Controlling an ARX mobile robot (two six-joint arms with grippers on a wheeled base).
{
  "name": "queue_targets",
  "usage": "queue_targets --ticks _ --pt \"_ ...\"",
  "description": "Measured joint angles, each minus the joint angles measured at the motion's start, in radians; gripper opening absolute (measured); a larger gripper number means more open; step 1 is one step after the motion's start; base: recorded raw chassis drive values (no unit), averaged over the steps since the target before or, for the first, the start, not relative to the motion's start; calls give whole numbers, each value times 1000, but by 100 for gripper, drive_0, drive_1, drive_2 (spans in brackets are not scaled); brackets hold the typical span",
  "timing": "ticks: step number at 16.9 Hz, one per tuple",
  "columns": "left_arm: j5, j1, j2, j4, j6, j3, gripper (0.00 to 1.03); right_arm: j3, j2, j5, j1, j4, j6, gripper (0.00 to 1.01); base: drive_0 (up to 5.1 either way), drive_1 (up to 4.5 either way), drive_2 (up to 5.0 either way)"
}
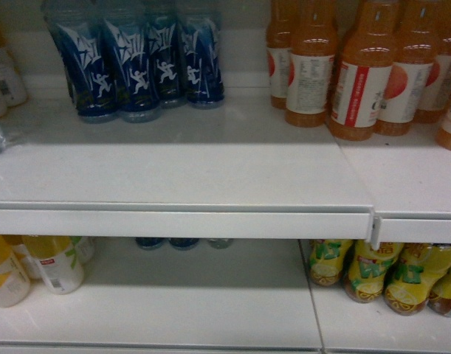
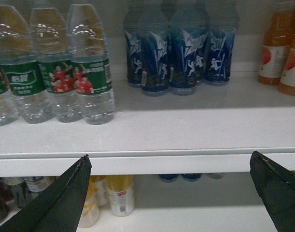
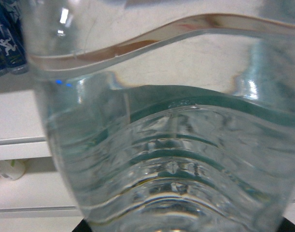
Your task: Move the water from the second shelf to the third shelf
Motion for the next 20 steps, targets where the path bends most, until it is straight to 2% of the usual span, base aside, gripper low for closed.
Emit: queue_targets --ticks 20 --pt "0 0 0 1 0 0 98 0 0 0 0 -3 0 40 -502 243 243"
